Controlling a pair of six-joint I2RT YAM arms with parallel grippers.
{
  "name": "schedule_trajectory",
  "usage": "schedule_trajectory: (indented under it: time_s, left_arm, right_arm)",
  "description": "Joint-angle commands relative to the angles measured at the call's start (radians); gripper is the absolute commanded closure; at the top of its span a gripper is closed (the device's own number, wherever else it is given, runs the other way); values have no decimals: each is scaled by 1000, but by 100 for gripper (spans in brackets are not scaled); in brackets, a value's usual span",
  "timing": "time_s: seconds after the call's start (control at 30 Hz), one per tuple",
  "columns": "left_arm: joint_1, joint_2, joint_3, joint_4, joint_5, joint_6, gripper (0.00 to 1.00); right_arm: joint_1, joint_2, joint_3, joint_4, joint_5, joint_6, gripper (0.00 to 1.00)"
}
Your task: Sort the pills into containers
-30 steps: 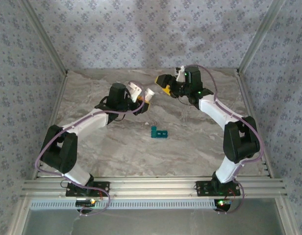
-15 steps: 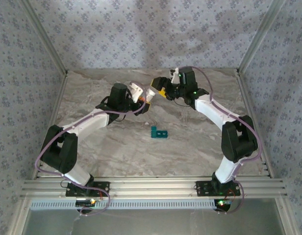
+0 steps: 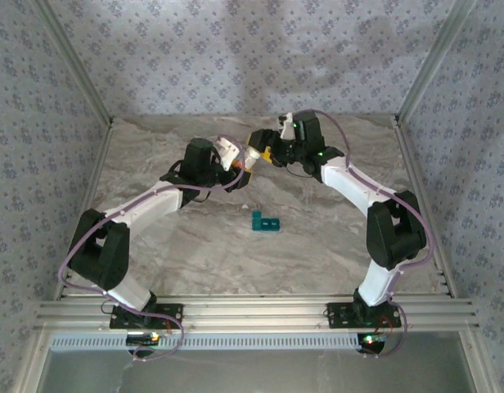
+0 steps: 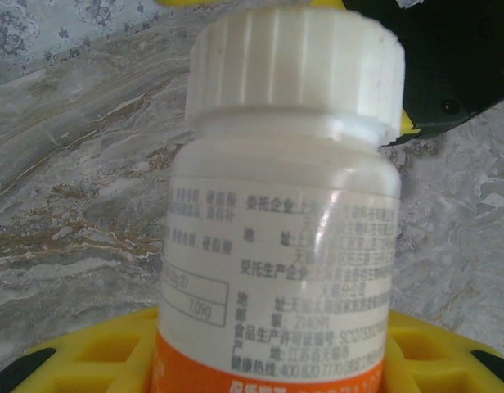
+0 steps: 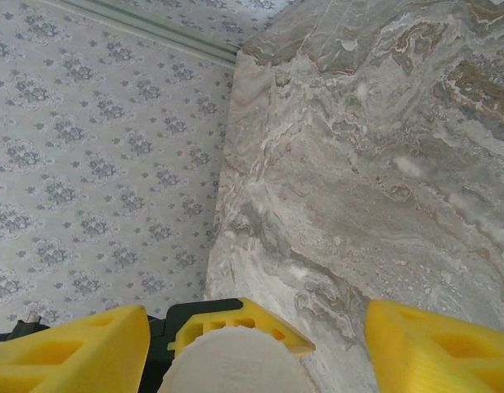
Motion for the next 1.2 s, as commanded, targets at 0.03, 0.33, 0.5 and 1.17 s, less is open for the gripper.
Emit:
schedule_trajectory:
  time_s: [0.03, 0.33, 0.5, 1.17]
  left_arm:
    - [-8, 18, 43, 3, 10, 15, 100]
    - [-6, 21, 38, 14, 12, 6, 100]
    - [19, 6, 21, 68, 106, -66, 100]
    - [28, -22, 23, 16, 68, -24, 100]
  right_arm:
    - [8, 5, 28, -32, -11, -17, 34]
    - [6, -8, -7, -30, -34, -65, 60]
    - [-29, -27, -94, 167, -129, -133, 61]
    - [-113, -82, -110, 241, -139, -3, 24]
